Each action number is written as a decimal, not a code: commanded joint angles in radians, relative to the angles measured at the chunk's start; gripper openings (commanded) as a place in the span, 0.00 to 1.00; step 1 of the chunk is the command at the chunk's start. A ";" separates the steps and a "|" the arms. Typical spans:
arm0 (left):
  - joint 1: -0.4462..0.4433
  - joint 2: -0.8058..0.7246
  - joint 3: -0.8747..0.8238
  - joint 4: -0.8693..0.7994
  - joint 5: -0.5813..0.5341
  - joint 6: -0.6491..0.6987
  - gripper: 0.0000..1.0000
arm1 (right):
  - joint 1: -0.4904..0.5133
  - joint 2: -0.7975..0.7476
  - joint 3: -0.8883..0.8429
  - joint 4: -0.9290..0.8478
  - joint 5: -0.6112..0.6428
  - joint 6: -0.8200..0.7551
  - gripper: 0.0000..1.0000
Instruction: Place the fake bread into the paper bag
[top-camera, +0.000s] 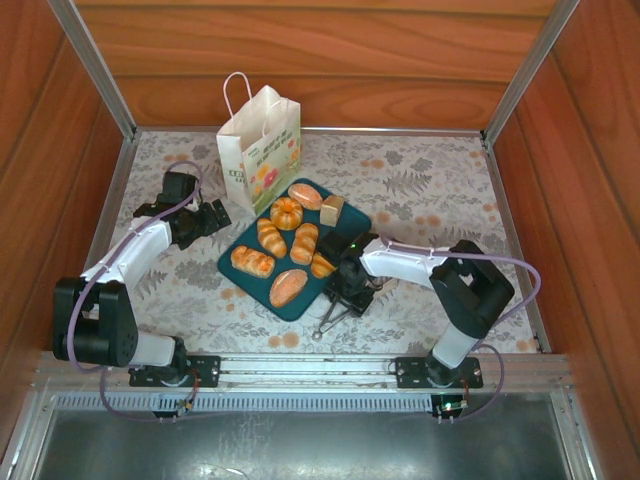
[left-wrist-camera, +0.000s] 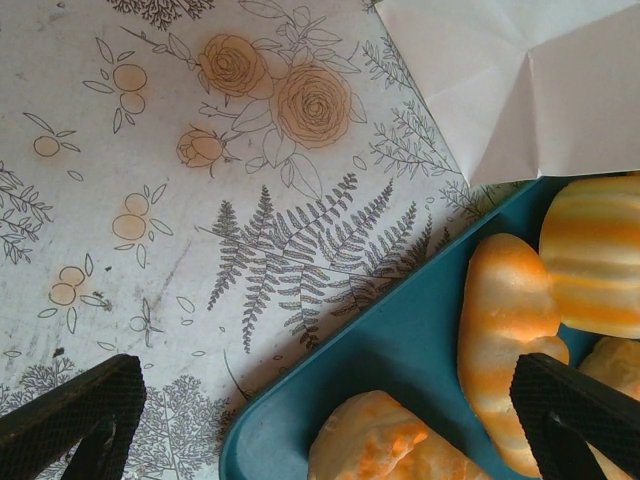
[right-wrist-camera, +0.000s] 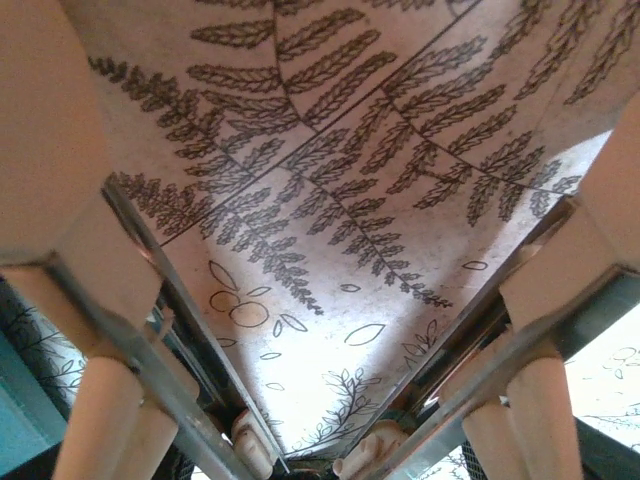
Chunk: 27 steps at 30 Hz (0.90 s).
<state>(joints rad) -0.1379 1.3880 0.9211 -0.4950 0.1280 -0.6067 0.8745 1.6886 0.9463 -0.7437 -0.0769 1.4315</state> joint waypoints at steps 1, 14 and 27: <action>-0.003 0.019 0.020 -0.017 -0.013 -0.005 1.00 | -0.023 -0.004 -0.060 -0.018 0.056 0.007 0.67; -0.003 0.031 0.032 -0.017 -0.015 -0.010 1.00 | -0.163 -0.195 -0.121 -0.107 0.255 -0.227 0.60; -0.003 0.043 0.041 -0.016 -0.008 -0.012 1.00 | -0.435 -0.100 -0.126 0.079 0.241 -0.764 0.61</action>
<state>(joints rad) -0.1379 1.4265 0.9379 -0.4946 0.1276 -0.6075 0.4564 1.5517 0.8215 -0.7044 0.1562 0.8101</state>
